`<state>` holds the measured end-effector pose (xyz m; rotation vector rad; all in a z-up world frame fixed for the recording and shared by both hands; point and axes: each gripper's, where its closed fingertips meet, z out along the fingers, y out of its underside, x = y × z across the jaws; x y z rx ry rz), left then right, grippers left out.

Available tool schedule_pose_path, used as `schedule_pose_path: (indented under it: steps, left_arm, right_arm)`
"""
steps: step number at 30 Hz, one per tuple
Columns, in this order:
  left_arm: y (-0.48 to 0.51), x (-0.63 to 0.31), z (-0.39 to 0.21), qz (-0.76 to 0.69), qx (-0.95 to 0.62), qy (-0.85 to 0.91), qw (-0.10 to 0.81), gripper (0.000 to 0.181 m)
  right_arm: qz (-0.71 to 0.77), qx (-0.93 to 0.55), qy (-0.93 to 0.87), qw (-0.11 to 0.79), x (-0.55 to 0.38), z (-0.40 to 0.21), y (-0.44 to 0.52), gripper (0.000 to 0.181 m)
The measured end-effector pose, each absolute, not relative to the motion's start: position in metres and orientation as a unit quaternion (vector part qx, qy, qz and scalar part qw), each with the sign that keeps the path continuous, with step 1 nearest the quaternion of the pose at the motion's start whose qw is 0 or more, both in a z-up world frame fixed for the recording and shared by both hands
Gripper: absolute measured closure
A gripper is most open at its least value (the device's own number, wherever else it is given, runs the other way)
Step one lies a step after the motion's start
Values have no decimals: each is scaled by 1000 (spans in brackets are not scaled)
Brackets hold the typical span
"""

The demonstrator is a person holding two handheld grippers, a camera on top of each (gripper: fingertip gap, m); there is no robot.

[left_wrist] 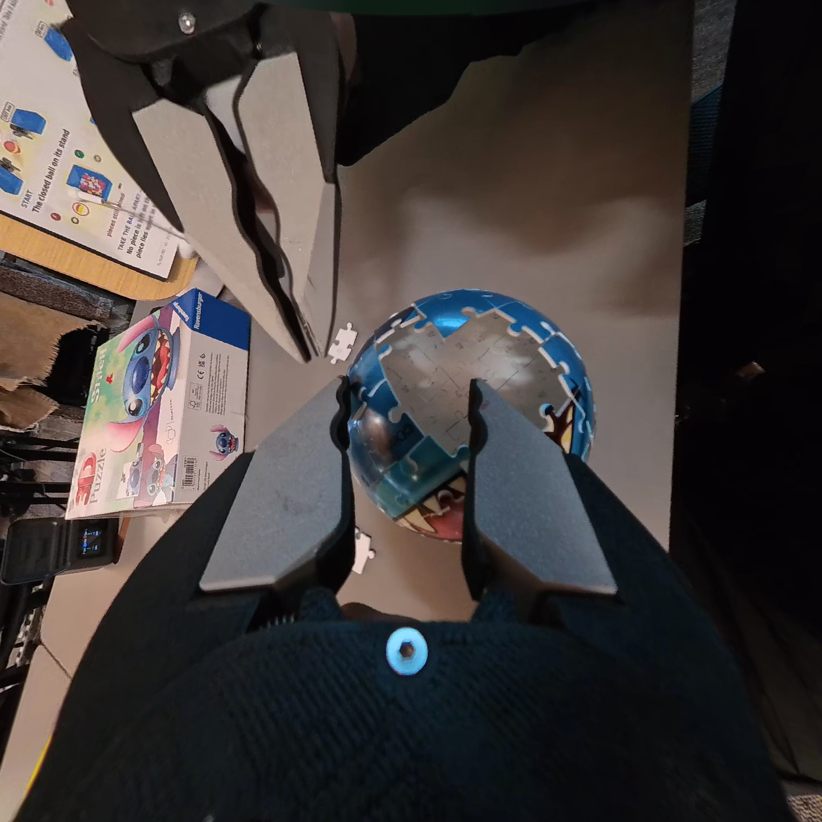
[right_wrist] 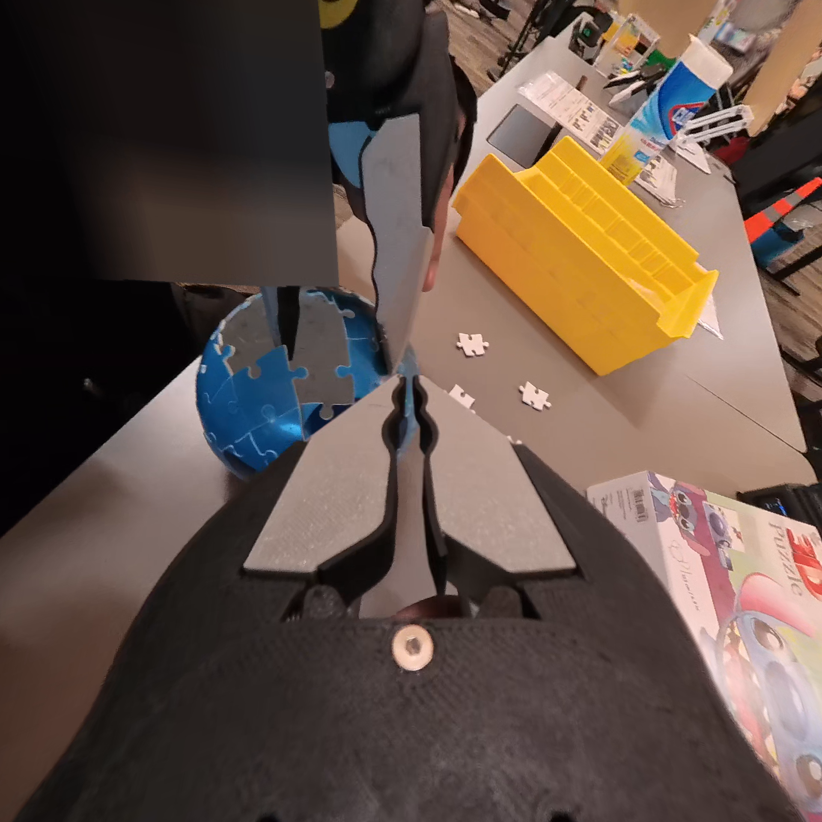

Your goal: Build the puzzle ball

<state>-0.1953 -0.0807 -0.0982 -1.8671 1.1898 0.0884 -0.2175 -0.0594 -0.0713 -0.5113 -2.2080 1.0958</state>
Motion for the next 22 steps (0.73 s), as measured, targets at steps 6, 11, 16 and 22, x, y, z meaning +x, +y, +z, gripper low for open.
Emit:
schedule_pose_path:
  steps: [6, 11, 16, 22]
  left_arm:
    - [-83, -198, -98, 48, -755, 478, 447, 130]
    - [-87, -201, -96, 46, -756, 471, 452, 133]
    - [-87, -200, -96, 45, -754, 472, 455, 133]
    - [-87, -201, -95, 46, -752, 471, 459, 134]
  right_arm:
    - [410, -238, -825, 308, -235, -75, -50, 181]
    - [451, -279, -808, 257, -242, -71, -48, 181]
    - [482, -283, -801, 215, -241, -68, -59, 181]
    - [484, -278, -811, 173, -236, -74, -71, 181]
